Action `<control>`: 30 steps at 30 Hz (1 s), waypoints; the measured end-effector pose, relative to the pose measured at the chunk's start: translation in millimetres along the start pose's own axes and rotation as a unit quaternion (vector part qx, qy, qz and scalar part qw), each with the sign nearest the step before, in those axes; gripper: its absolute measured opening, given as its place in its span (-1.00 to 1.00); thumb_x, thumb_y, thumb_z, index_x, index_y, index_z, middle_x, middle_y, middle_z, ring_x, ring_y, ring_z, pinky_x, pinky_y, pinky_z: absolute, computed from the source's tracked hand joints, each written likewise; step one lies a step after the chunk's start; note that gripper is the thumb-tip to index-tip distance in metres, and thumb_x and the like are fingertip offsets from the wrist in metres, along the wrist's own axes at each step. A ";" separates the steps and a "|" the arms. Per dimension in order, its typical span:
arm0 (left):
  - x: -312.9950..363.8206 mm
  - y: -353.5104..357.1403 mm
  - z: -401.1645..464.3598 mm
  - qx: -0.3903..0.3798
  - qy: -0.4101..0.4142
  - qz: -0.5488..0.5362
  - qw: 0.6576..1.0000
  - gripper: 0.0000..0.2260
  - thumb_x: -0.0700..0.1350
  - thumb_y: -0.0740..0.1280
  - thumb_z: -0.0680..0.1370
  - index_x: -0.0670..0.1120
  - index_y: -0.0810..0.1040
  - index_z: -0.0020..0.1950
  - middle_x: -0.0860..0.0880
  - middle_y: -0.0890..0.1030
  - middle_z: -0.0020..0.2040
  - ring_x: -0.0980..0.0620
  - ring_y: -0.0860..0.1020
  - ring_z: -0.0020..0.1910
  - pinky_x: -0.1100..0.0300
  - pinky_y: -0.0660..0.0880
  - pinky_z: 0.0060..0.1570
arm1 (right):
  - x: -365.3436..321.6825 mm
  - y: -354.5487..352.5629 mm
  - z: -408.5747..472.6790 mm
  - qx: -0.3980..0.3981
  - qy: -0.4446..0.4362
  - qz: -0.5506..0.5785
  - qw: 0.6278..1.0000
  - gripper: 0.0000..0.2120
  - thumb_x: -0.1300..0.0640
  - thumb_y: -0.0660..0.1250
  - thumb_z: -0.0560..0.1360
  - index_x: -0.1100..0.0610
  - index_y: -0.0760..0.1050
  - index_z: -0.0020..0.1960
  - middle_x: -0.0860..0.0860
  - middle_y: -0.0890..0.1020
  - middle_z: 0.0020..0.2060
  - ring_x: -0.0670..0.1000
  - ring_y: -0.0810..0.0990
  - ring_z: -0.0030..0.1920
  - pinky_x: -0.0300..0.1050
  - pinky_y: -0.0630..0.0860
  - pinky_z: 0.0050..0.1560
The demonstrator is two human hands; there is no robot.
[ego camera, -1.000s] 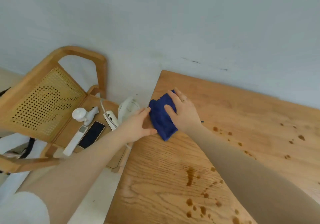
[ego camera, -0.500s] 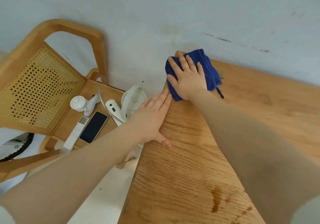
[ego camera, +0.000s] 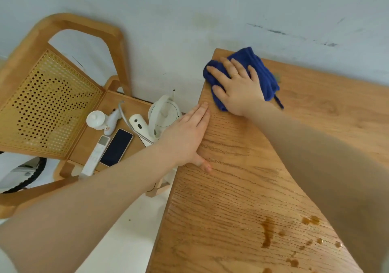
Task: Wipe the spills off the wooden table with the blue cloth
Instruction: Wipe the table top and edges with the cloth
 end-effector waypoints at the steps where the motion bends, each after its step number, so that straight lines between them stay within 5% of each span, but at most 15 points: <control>1: -0.4 1.5 0.0 -0.004 0.001 0.006 1.000 0.23 0.38 0.39 0.20 -0.18 -0.30 0.50 -0.08 -0.33 0.52 0.00 -0.25 0.51 0.15 -0.17 0.46 | 6.5 -1.0 13.4 0.002 0.016 0.004 1.000 -0.53 -0.14 -0.04 0.59 -0.19 0.00 0.48 -0.01 0.02 0.53 0.07 -0.06 0.51 0.21 -0.14 0.44; 8: 4.9 -0.8 -2.6 -0.018 -0.017 -0.001 1.000 0.23 0.33 0.43 0.21 -0.18 -0.31 0.49 -0.07 -0.34 0.51 0.00 -0.26 0.51 0.18 -0.16 0.44 | 0.4 -1.3 -0.9 -0.021 0.038 0.004 0.999 -0.49 -0.18 -0.04 0.56 -0.19 -0.04 0.49 0.02 -0.02 0.53 0.11 -0.09 0.51 0.24 -0.15 0.44; 15: 10.7 -6.8 1.9 -0.034 -0.030 0.035 0.998 0.26 0.34 0.45 0.17 -0.21 -0.28 0.50 -0.13 -0.26 0.53 -0.05 -0.20 0.52 0.12 -0.11 0.49 | 11.7 -0.7 -47.5 -0.050 -0.126 -0.015 0.991 -0.38 -0.33 -0.23 0.42 -0.24 0.00 0.47 -0.02 0.08 0.52 0.11 0.00 0.50 0.21 -0.12 0.43; 24: 23.5 -10.7 -0.4 -0.080 -0.090 0.093 0.988 0.23 0.30 0.45 0.21 -0.19 -0.32 0.49 -0.11 -0.32 0.52 -0.03 -0.20 0.52 0.05 -0.18 0.48 | 42.6 -5.8 3.0 -0.022 -0.006 0.004 1.000 -0.52 -0.18 -0.09 0.59 -0.20 -0.04 0.49 0.02 -0.01 0.53 0.10 -0.09 0.51 0.21 -0.17 0.45; 30: 41.0 -20.2 0.4 -0.094 -0.116 0.104 0.983 0.18 0.20 0.49 0.27 -0.20 -0.29 0.50 -0.13 -0.29 0.53 -0.06 -0.21 0.52 0.03 -0.14 0.50 | 34.5 1.0 -78.4 -0.027 -0.092 -0.023 0.995 -0.42 -0.27 -0.28 0.48 -0.21 -0.04 0.48 -0.01 0.00 0.53 0.11 -0.05 0.51 0.22 -0.14 0.43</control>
Point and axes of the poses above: each hand's wrist, its own z-axis towards the middle knuckle, its own y-axis out of the palm, x = y × z, the point moved 2 cm from there along z, towards the middle knuckle
